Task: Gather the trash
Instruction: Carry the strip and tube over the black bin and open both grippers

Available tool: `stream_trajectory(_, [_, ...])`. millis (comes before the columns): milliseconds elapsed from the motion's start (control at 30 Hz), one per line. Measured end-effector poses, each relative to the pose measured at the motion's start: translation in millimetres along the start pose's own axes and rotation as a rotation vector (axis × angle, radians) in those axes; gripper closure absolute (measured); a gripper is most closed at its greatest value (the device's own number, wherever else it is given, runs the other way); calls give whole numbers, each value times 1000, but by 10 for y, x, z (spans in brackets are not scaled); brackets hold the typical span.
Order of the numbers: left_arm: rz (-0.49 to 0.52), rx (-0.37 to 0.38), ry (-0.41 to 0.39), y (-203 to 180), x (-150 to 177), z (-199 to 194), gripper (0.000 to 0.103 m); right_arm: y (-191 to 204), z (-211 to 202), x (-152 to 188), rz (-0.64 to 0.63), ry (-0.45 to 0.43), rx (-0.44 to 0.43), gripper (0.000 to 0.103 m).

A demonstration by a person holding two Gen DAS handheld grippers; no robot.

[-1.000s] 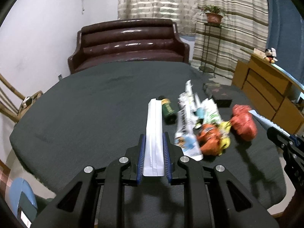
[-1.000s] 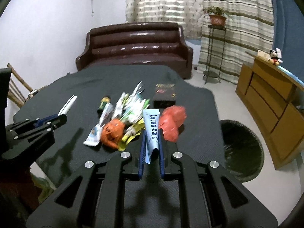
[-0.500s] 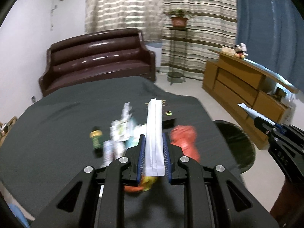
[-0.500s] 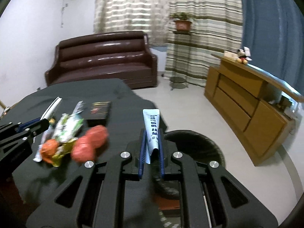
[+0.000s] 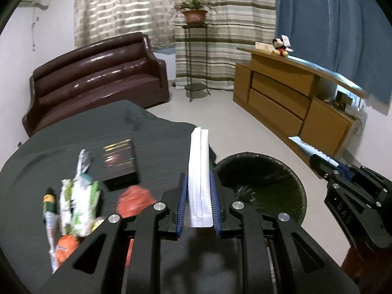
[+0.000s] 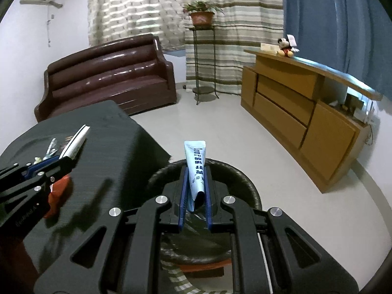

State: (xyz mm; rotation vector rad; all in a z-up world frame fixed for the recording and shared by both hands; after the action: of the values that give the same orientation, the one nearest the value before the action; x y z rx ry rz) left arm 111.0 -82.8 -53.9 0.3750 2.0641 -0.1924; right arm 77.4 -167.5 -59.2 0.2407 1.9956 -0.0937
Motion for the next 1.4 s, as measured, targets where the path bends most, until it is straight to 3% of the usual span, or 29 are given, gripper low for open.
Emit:
stream_trajectory(700, [68,-11,96,-431,19,599,83,-346,570,184,58,69,24,88])
stream_trajectory(733, [70,-12,98,-435,24,605,82,-341,583,195,62,72,24,87])
stream_trajectory(867, [61,-21,98,-417,13,618,57,-385,606,215,73,77,25,77])
stream_trajectory(1033, [49,-24,93,-397,-5,586,56,-394,570,199,82,72,32,75])
stream_trajectory(1133, [41,-27,89,-377,-20,554,56,-385,524,186,84,65,33,69])
stream_trajectory(1233, [30,-30,81,-331,-47,503,48,-363,481,162,80,60,34,65])
stream_trajectory(1400, [9,-43,55,-218,-98,359,45,-300,383,137,92,59,24,59])
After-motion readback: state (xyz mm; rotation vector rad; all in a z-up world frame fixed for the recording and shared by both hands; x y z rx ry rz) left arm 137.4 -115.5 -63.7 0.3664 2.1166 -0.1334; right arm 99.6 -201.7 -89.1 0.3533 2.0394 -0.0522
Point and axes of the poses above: each gripper's, at about its wrist camera, not at the fingertips, and z roughly the way its jaws point, y to its left, x to its underside, the point moved 8 cm from there along z, roughly the way its jaws point, and after that the axes turned 8 degrees about -y, right-handed, at the moved point
